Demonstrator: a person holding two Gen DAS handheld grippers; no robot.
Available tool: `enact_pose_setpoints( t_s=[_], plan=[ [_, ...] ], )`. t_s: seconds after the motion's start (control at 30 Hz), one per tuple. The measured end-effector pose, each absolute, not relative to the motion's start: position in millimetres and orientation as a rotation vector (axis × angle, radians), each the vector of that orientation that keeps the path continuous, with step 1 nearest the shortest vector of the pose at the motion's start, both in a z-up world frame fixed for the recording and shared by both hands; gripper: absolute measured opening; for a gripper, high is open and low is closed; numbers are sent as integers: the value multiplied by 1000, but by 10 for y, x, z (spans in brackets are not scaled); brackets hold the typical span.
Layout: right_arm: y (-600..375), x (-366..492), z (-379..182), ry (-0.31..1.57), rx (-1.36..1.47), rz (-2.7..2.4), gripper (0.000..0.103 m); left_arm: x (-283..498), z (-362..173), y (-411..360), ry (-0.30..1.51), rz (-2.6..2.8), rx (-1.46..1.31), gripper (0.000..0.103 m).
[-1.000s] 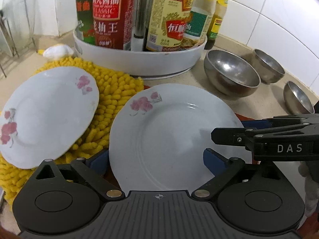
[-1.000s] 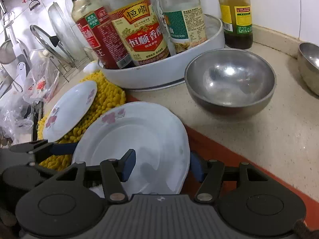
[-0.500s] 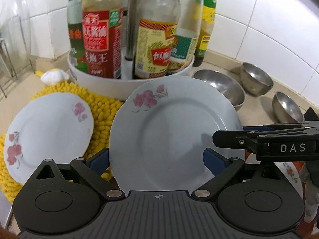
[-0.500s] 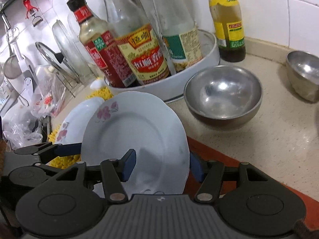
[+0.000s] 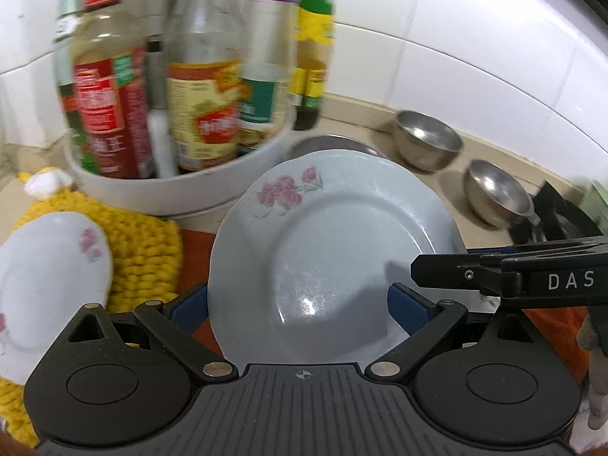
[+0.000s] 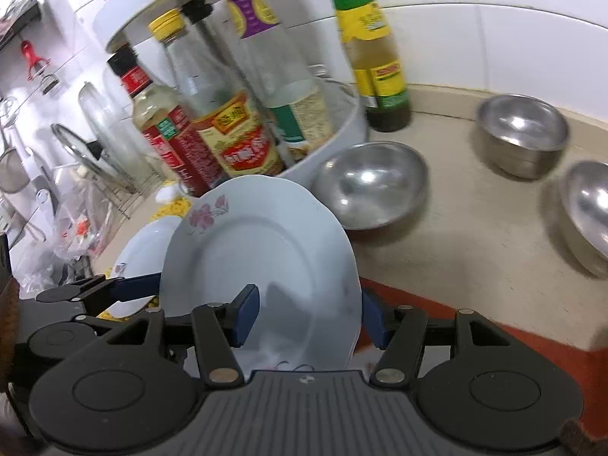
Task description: Organize plates and bowls
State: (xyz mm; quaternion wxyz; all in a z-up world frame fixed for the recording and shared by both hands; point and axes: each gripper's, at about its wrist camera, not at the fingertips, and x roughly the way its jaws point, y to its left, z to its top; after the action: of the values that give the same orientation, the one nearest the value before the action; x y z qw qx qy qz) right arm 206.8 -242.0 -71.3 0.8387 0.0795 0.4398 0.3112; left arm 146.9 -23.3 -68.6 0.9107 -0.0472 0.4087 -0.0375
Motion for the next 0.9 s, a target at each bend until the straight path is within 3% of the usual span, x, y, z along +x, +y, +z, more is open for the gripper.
enact_pose_setpoints(
  t_s=[0.9],
  plan=[
    [-3363, 1503, -885, 1032, 252, 352, 55, 1391, -989, -1084, 985, -338, 3, 96]
  ],
)
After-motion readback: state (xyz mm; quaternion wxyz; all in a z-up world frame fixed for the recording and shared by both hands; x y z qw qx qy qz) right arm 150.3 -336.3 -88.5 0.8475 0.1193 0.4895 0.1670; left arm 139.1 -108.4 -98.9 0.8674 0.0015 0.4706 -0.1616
